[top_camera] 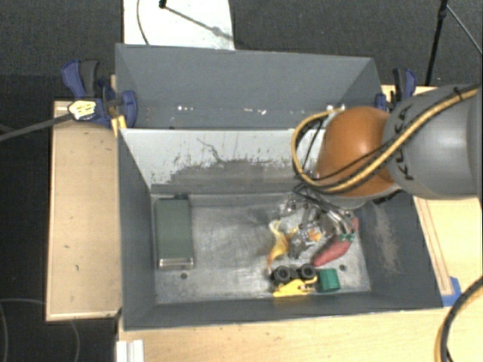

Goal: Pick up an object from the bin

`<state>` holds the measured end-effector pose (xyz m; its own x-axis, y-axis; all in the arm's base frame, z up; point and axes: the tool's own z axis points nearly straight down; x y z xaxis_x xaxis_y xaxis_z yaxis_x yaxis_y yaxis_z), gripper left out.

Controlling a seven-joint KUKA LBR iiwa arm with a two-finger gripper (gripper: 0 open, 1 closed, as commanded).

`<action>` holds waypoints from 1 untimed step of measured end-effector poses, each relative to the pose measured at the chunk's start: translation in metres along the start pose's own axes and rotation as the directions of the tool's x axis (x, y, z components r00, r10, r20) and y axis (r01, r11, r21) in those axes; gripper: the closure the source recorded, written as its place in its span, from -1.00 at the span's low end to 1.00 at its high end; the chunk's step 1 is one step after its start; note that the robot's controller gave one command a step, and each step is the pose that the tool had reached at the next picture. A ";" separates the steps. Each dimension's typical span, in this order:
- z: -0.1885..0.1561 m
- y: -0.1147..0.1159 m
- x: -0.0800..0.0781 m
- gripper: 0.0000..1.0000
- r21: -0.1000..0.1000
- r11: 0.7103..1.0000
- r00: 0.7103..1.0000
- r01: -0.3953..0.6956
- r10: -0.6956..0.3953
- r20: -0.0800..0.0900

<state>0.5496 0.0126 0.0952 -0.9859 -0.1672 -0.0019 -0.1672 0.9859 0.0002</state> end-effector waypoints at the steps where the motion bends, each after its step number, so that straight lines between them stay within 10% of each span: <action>1: 0.000 0.000 0.000 1.00 0.000 1.000 1.000 0.000 0.000 0.000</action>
Offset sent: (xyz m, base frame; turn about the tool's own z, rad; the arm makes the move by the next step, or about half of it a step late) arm -0.0017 0.0171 0.0557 0.0220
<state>0.5495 0.0127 0.0952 -0.9860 -0.1668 -0.0019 -0.1668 0.9860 0.0004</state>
